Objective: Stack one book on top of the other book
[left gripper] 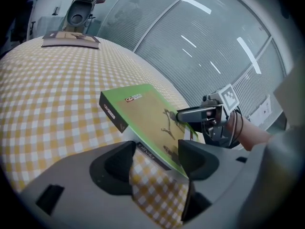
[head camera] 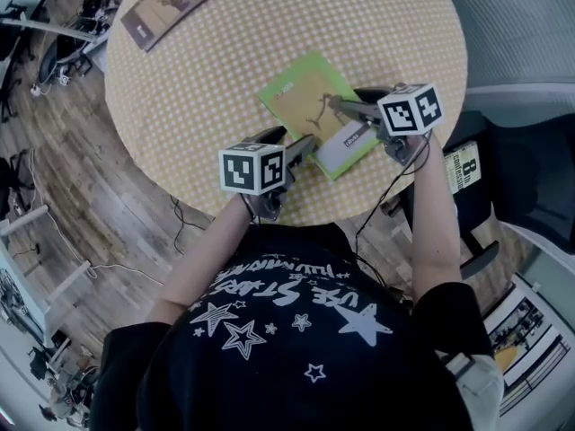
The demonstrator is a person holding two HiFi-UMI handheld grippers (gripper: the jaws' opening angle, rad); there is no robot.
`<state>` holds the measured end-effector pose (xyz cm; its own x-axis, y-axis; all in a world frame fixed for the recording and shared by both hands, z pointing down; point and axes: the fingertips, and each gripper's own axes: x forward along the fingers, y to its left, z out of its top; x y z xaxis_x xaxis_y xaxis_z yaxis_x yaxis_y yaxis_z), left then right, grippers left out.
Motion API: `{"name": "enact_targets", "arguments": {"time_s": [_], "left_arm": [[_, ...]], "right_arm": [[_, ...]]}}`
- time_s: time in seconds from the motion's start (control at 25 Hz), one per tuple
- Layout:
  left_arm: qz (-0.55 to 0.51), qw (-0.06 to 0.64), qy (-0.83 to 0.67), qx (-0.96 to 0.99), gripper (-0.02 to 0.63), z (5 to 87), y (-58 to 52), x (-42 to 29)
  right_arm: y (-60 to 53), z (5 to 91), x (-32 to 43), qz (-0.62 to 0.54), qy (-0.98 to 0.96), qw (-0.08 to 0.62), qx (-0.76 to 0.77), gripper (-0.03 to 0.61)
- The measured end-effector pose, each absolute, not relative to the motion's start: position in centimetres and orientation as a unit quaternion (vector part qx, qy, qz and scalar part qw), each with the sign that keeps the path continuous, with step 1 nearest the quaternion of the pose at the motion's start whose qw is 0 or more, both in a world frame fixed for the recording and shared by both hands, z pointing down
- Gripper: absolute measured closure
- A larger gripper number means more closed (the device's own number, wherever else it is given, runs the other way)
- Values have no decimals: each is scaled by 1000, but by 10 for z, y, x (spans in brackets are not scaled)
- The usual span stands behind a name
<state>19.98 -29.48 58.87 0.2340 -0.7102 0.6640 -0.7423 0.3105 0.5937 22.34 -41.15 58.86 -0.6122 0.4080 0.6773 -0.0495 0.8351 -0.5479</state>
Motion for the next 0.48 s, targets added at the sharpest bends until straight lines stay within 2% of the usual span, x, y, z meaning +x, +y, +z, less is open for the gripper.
{"name": "enact_targets", "arguments": {"time_s": [0.16,0.4,0.48], "left_arm": [[-13,539,-614,576,320,590,-294,198],[-3,539,-622,568,391,595,-295,193],[1,539,-620,570,393,595,-295,192]], "right_arm": [[-410,591,225,284,-852,425,-109,397],[-412,592,227,286,-855,420,-106,397],[-411,591,226,280,-859,416,-105,399]]}}
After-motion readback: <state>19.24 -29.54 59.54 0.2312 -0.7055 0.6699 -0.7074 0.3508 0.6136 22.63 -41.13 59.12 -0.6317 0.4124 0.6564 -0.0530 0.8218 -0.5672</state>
